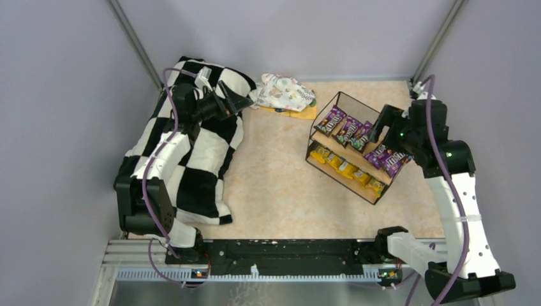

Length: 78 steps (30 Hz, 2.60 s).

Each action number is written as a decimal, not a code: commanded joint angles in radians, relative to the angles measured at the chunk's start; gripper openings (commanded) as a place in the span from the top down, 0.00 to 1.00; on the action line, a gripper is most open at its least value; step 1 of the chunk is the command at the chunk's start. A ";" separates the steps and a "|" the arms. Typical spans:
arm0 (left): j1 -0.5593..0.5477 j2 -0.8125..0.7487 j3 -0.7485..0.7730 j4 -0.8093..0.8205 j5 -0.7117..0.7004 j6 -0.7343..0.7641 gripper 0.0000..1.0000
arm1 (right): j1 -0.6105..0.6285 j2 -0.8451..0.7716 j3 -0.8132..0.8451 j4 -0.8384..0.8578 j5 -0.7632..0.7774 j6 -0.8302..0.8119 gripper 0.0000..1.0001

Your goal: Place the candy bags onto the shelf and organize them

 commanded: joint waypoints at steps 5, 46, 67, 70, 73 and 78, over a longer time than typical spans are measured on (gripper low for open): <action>-0.003 0.009 0.005 0.032 0.008 0.013 0.02 | 0.208 0.141 0.053 -0.155 0.308 0.073 0.22; 0.000 0.029 0.008 0.030 0.019 0.011 0.02 | 0.102 0.066 -0.258 0.195 0.261 0.161 0.52; 0.000 0.027 0.008 0.033 0.021 0.009 0.02 | 0.102 0.001 -0.229 0.264 0.237 0.090 0.50; 0.000 0.026 0.007 0.035 0.023 0.005 0.02 | 0.102 -0.008 -0.156 0.217 0.243 0.036 0.44; 0.000 0.025 0.007 0.035 0.023 0.005 0.02 | 0.101 -0.035 -0.104 0.203 0.169 -0.046 0.30; -0.001 0.008 0.016 0.036 0.028 0.022 0.02 | 0.102 -0.116 -0.049 0.266 -0.026 -0.121 0.09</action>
